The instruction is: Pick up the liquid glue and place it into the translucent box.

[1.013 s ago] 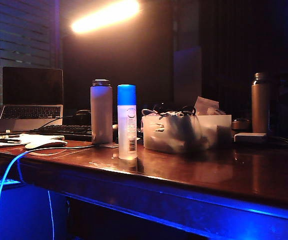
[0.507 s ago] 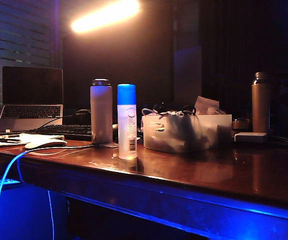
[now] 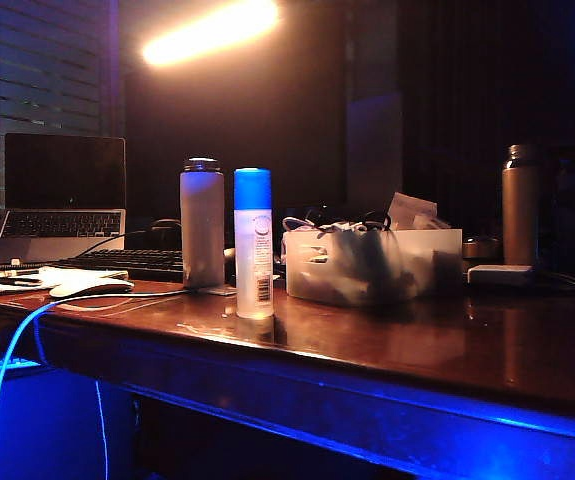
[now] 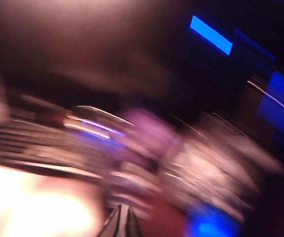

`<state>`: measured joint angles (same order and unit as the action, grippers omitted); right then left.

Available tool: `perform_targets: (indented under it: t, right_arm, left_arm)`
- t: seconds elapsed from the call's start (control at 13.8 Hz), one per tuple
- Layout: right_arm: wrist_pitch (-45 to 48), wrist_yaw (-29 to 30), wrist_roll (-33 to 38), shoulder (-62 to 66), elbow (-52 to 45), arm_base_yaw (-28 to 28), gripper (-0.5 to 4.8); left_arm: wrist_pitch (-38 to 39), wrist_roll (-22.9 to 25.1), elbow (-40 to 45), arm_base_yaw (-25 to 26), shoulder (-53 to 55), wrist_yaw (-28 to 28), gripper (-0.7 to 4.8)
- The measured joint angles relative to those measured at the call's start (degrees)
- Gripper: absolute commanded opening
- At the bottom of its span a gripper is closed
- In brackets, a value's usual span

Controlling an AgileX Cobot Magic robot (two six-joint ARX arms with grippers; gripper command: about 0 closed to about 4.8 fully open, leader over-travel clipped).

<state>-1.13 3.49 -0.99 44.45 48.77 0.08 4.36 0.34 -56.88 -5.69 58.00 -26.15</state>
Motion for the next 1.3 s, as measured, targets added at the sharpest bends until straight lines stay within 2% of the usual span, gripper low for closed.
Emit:
perform_targets:
  t: [0.07, 0.14, 0.36, 0.43, 0.51, 0.58, 0.65, 0.72, 1.09, 1.3]
  right_arm:
    - [-0.7, 2.3, -0.3, 4.5, 3.2, 0.0, -0.01]
    - [-0.6, 3.6, -0.4, 10.8, 7.6, 0.1, -0.01]
    - [-2.6, 6.7, -0.4, 24.3, 15.0, 2.6, -0.01]
    - [-3.5, 7.0, -0.4, 27.8, 17.4, 4.4, -0.01]
    - [-3.5, 7.0, -0.4, 29.4, 17.9, 5.7, -0.01]
    - [-3.4, 7.1, -0.4, 30.9, 17.9, 7.0, -0.01]
    - [-2.7, 7.0, -0.4, 32.2, 17.9, 8.3, -0.01]
    - [-2.6, 7.1, -0.4, 32.9, 17.9, 9.0, -0.01]
    - [-1.4, 7.1, -0.4, 33.7, 17.9, 9.0, -0.01]
    - [-1.3, 7.1, -0.4, 33.7, 17.9, 9.0, -0.01]
  left_arm:
    - [2.9, 0.2, -3.5, -1.2, 6.6, -5.9, -0.05]
    - [3.8, 0.5, -6.9, -3.4, 13.7, -7.8, -0.05]
    - [4.5, 7.3, -10.7, -10.8, 26.9, -6.5, 0.04]
    - [4.9, 9.3, -10.7, -13.0, 29.7, -4.0, 0.65]
    - [5.8, 10.4, -10.7, -14.1, 30.8, -2.4, 2.42]
    - [6.8, 11.1, -10.7, -15.6, 31.8, 1.2, 4.63]
    - [7.5, 12.3, -10.7, -17.6, 32.0, 4.5, 4.79]
    - [7.5, 13.0, -10.7, -18.4, 32.1, 5.4, 4.79]
    - [6.7, 12.8, -10.7, -18.7, 35.0, 6.9, 4.79]
    - [3.7, 11.6, -11.4, -19.1, 38.6, 6.7, 4.79]
